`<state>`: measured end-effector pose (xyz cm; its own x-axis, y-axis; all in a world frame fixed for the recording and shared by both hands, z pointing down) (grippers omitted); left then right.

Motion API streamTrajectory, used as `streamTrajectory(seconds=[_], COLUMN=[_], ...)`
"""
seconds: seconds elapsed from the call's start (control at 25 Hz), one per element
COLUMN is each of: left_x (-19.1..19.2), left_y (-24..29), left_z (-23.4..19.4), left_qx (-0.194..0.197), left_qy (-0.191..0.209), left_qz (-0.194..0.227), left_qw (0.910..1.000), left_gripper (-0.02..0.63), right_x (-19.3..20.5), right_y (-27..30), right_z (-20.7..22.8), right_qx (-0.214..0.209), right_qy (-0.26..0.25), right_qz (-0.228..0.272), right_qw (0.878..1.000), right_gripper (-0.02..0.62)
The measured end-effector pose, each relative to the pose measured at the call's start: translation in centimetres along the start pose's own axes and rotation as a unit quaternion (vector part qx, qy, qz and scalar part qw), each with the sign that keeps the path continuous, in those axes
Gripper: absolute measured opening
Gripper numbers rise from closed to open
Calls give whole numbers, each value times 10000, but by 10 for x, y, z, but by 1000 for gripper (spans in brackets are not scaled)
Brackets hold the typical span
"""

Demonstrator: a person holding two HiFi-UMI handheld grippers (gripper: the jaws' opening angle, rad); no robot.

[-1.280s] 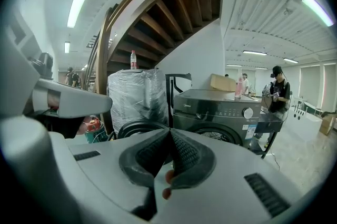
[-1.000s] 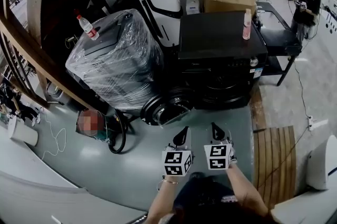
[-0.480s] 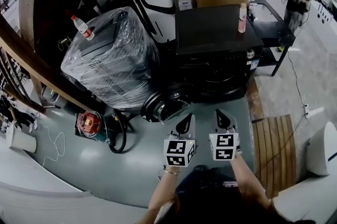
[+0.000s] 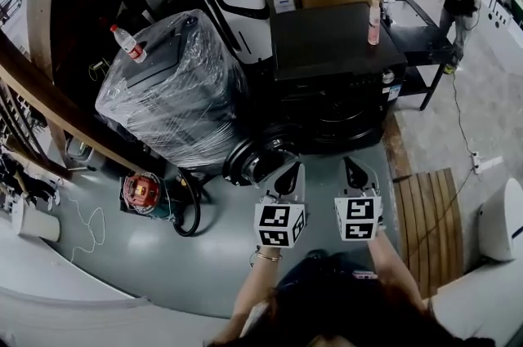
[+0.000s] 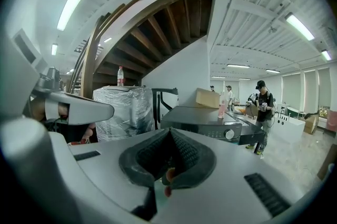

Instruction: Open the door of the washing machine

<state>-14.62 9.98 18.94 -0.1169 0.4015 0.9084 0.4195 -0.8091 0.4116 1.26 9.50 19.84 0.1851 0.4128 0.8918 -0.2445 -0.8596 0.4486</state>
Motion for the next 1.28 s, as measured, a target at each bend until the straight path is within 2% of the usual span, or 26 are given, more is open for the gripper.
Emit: streamTrajectory(seconds=[0.44, 0.6, 1.28], left_x=[-4, -4, 2], left_y=[-16, -18, -18], left_z=[-7, -11, -3], left_qx=[-32, -68, -37], left_qy=[7, -35, -128], left_qz=[65, 78, 89], left_qw=[10000, 9999, 9999], left_gripper=[12, 12, 12], right_x=[-11, -14, -9], right_y=[-14, -17, -31], right_z=[-3, 0, 5], right_qx=[79, 153, 176], right_qy=[-36, -193, -308], right_qz=[205, 322, 233], right_qw=[9998, 9992, 9991], right_gripper=[0, 0, 0])
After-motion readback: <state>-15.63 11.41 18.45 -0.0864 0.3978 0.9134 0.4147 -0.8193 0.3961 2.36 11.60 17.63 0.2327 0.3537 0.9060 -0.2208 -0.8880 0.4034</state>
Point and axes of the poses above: the fingertips, and each gripper's own axes: y forward along the fingers, z to its right, x out of its underside, the point moved 7 cm from there along -y, backward along the fingers, and after that the axes turned 13 degrees about -z, right-handed, at the moved point
